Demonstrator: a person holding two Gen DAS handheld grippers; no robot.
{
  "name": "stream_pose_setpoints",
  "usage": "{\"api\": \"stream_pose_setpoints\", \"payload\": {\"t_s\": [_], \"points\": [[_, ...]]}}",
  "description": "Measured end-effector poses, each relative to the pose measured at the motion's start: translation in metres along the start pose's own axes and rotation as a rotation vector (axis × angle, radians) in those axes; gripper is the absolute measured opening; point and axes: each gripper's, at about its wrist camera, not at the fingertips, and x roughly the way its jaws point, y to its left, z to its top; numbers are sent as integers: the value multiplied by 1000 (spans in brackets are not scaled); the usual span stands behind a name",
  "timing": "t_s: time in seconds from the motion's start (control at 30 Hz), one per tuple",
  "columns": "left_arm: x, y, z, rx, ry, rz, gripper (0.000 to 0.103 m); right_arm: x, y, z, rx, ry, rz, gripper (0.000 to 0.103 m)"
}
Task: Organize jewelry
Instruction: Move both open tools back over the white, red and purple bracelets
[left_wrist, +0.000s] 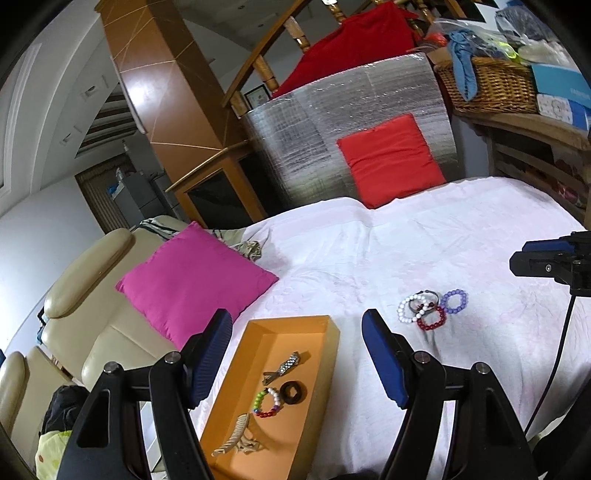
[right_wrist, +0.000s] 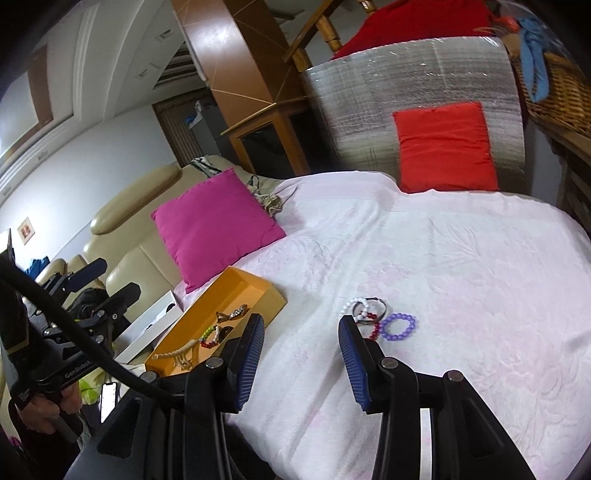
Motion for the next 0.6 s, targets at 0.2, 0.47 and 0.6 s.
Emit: {"api": "stream_pose_setpoints", "payload": {"t_s": [0.2,0.47,0.6], "points": [[7,-19,8,33,3,-16,73,3,-21,-1,41,-7,-3,46],[19,-41,15,74,15,-22,73,12,-49,-4,98,-14,3,46],[26,-53,19,95,23,-27,73,18,-62,-7,120,-10,4,46]]}}
